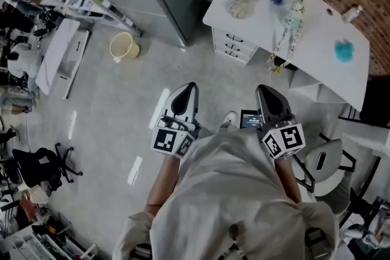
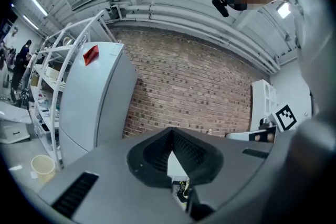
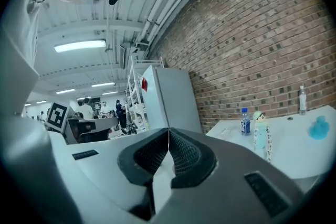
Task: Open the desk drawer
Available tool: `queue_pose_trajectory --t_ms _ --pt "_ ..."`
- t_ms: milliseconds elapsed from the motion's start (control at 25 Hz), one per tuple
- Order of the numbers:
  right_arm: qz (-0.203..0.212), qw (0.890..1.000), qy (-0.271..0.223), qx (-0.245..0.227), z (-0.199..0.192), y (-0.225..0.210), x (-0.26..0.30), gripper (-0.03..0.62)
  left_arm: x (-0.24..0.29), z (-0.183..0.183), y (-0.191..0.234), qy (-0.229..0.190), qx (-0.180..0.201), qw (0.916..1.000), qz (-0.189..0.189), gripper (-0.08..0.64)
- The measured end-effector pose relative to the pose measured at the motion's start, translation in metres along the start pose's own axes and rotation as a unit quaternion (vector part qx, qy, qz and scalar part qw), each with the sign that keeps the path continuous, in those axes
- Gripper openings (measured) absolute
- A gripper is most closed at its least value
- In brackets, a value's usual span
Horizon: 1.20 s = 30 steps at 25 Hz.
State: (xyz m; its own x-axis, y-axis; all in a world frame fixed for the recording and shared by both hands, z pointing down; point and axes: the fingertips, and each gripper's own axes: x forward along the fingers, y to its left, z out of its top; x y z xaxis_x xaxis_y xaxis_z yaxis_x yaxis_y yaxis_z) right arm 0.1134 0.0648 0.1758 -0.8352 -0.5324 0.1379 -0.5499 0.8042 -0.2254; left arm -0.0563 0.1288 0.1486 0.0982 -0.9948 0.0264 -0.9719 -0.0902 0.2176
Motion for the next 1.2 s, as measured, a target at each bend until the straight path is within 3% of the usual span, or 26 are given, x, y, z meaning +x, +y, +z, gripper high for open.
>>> queue_pose_trajectory --t_ms 320,560,840,1200 --pt "-0.019 1.000 -0.005 0.001 0.009 -0.028 0.015 0.026 0.041 0.002 0.003 0.013 0.012 0.9995 -0.027 0.006" --pt "-0.073 0.997 -0.009 0.005 0.014 -0.037 0.035 0.028 0.079 0.002 0.019 0.026 0.007 0.9960 -0.086 0.006" --pt "-0.147 0.989 -0.011 0.023 0.014 -0.036 0.061 0.026 0.115 0.007 0.054 0.047 0.002 0.9863 -0.158 0.006" --pt "-0.200 0.980 0.004 0.011 0.011 -0.009 0.102 0.026 0.130 0.001 0.113 0.085 -0.007 0.9708 -0.224 0.006"
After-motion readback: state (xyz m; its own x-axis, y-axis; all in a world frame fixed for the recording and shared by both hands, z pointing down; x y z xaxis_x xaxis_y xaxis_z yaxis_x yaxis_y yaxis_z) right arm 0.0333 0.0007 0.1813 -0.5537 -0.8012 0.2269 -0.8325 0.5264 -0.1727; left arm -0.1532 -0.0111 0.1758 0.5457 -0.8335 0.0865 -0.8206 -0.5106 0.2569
